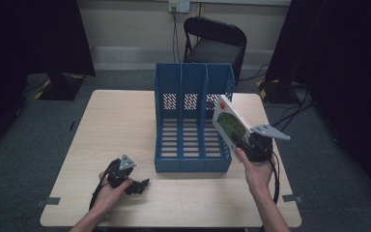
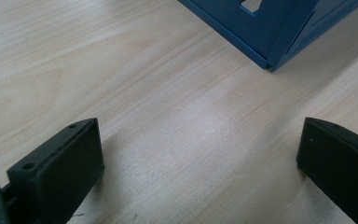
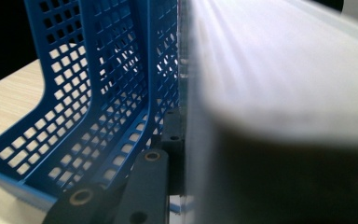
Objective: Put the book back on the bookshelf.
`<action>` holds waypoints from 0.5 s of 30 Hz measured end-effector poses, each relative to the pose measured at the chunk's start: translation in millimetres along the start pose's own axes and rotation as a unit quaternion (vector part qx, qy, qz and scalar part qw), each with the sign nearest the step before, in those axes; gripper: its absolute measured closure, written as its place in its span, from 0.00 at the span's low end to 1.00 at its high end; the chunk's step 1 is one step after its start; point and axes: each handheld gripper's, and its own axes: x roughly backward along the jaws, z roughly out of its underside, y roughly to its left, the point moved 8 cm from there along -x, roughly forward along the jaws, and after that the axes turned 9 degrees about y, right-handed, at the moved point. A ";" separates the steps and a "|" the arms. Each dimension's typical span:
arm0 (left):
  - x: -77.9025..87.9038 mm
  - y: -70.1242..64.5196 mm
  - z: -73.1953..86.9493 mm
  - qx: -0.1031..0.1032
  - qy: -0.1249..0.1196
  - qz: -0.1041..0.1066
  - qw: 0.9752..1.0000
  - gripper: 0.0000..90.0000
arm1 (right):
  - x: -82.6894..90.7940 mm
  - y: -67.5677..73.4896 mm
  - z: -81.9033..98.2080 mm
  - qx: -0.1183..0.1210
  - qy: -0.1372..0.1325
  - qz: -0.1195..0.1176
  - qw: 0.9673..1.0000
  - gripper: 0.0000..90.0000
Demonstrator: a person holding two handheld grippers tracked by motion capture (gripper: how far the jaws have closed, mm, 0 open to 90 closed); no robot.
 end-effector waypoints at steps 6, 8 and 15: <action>0.0 0.1 -0.1 -0.001 -0.001 -0.001 1.000 0.00 | -16.2 4.7 -6.4 0.004 0.013 0.006 1.000 0.85; 0.0 0.1 -0.1 -0.001 -0.001 -0.001 1.000 0.00 | -21.2 6.1 -7.7 0.005 0.016 0.010 1.000 0.85; 0.0 0.0 -0.2 -0.001 0.000 -0.001 1.000 0.00 | -40.1 10.3 -8.9 0.001 0.030 0.015 0.999 0.85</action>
